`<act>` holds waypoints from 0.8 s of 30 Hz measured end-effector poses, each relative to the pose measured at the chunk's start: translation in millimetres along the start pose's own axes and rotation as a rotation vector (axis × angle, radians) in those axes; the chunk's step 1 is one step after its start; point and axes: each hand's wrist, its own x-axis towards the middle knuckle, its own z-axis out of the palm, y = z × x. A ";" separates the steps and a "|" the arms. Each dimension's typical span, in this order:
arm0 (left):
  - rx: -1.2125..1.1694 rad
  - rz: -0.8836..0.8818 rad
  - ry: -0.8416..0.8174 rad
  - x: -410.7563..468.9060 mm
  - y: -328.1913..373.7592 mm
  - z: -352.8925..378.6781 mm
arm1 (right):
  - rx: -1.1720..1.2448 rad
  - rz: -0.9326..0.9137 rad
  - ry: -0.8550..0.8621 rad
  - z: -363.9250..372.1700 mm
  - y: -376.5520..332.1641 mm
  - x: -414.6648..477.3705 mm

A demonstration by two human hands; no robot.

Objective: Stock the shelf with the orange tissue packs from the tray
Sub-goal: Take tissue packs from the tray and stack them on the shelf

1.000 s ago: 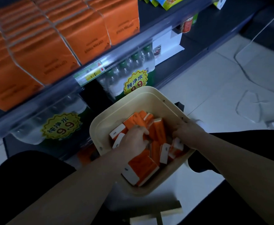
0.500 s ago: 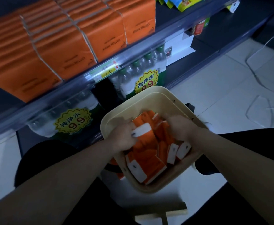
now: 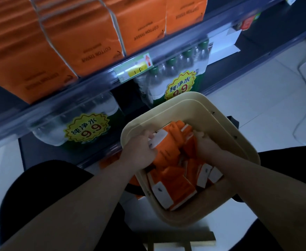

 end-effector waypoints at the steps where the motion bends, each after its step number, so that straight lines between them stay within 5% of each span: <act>1: -0.009 -0.018 0.007 1.7 0.3 -0.5 | 0.001 0.012 0.010 4.5 3.1 3.6; 8: -0.053 -0.113 0.072 10.4 5.3 -2.8 | 0.012 -0.165 0.039 22.3 5.1 10.2; 13: -0.050 -0.141 0.069 15.6 4.6 -0.8 | -0.109 -0.006 0.268 27.8 16.6 20.3; 20: -0.006 -0.145 0.060 24.0 5.1 1.7 | -0.009 -0.104 0.066 35.1 30.0 25.6; 24: -0.002 -0.160 0.064 27.7 8.0 2.0 | -0.616 -0.220 0.098 16.9 24.3 29.4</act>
